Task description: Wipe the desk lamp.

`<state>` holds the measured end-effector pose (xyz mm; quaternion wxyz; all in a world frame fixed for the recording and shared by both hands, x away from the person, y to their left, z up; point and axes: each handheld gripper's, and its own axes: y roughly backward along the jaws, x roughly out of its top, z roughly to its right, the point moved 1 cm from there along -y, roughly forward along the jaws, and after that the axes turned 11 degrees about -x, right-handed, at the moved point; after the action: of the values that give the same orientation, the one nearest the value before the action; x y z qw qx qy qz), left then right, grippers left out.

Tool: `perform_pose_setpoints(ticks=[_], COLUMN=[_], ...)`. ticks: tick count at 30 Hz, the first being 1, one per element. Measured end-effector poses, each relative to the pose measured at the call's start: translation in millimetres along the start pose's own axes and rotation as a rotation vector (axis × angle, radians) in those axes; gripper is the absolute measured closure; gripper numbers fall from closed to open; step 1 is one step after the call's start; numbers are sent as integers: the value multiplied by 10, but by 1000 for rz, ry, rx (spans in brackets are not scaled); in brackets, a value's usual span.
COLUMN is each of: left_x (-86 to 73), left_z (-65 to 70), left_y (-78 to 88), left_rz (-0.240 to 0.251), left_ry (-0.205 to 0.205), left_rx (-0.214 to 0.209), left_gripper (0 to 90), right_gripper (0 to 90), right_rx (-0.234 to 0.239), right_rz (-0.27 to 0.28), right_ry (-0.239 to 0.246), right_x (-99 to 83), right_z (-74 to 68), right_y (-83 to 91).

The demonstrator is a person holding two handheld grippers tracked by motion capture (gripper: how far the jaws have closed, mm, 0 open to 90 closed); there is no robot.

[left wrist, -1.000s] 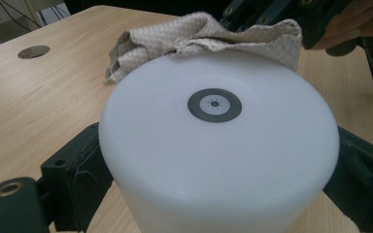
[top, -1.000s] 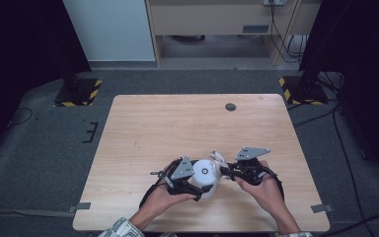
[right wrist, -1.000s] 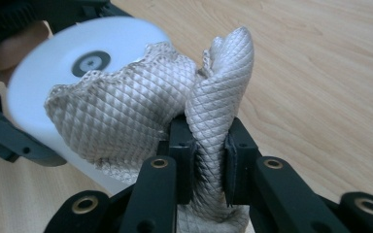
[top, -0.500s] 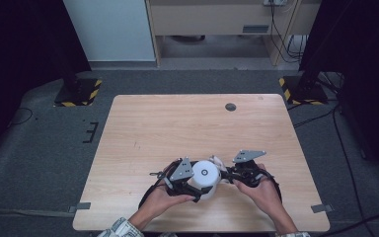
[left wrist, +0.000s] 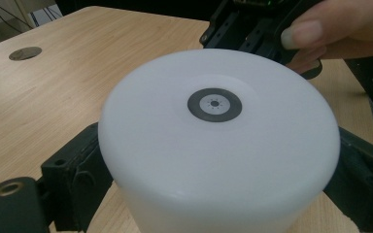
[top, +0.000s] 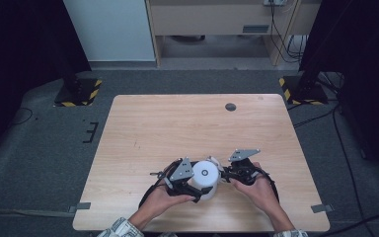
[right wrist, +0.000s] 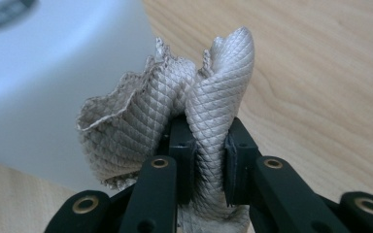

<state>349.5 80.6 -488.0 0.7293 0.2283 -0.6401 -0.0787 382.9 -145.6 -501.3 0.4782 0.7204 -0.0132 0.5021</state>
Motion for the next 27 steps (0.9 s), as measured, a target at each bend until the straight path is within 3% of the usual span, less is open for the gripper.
perform_pose_setpoints(ticks=[4,6,7,10,13,14,15,16,17,22,23,24,25,26,27], left_x=[0,-1,-1,-1,-1,-1,-2,-2,-2,-2,-2,-2,-3,-3,-2], left_z=[1,1,0,0,2,2,2,2,3,3,1,1,1,1,3], left_y=[0,0,-1,-2,-2,-2,-2,-2,-2,-2,-2,-2,-2,-2,-2], left_rz=[0,0,0,0,0,0,1,1,0,0,0,0,1,1,0], left_ry=[0,0,-1,-1,0,-1,-1,-1,-1,-2,-3,-3,-5,-5,-6], left_rx=[-1,-2,-3,-3,-1,-1,-1,-1,-1,-4,-7,-7,-10,-10,-11], left_gripper=[75,75,75,75,75,75,75,75,75,75,75,75,75,75,75], right_gripper=[776,776,777,777,776,775,775,775,775,775,775,775,775,775,775], right_rx=[-9,-7,-6,-6,-1,-8,-25,-25,-29,-30,-36,-36,-41,-41,-29], right_rz=[16,63,130,165,138,111,42,42,-2,1,50,50,115,115,156], right_ry=[9,8,3,9,9,19,44,44,51,46,41,41,36,36,16], right_x=[14,58,110,119,89,67,10,10,-36,-39,-3,-3,42,42,62], right_z=[-7,-11,-15,-26,-14,-15,-31,-31,-33,-35,-49,-49,-61,-61,-57], right_y=[35,115,212,250,199,157,53,53,-25,-4,87,87,195,195,268])
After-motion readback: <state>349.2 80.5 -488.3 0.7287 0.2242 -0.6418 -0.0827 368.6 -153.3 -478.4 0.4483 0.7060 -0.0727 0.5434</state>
